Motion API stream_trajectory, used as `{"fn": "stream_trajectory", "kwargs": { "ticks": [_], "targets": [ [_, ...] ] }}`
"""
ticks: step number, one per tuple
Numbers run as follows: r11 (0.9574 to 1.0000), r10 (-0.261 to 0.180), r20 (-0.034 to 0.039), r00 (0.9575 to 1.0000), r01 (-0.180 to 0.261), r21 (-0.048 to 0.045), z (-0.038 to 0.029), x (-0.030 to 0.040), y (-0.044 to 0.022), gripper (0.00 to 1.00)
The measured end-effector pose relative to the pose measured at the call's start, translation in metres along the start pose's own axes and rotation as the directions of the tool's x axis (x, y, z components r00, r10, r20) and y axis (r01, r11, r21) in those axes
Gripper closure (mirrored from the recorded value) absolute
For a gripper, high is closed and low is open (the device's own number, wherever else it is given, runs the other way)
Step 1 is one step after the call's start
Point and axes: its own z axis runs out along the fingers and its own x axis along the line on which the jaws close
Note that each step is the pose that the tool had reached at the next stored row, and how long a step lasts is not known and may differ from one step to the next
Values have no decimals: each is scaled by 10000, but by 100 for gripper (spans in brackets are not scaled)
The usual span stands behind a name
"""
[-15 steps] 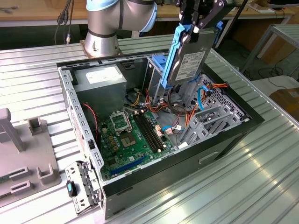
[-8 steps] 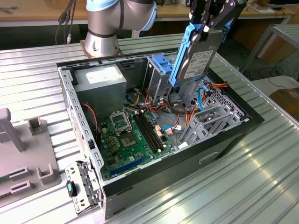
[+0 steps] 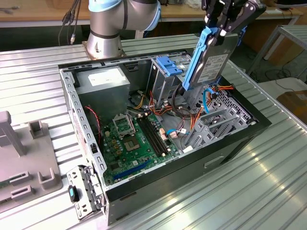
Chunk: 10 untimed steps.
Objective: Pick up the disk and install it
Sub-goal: 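Pick up the disk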
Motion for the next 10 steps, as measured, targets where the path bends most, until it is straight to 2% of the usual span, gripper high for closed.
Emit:
{"fn": "stream_trajectory", "kwargs": {
  "ticks": [3, 4, 10],
  "targets": [
    [10000, 0, 20, 10000, 0, 11, -4, 80, 25, 64],
    [10000, 1, 38, 10000, -1, 16, -7, 136, 47, 64],
    [10000, 1, 38, 10000, -1, 16, -8, 138, 55, 64]
  ]
}}
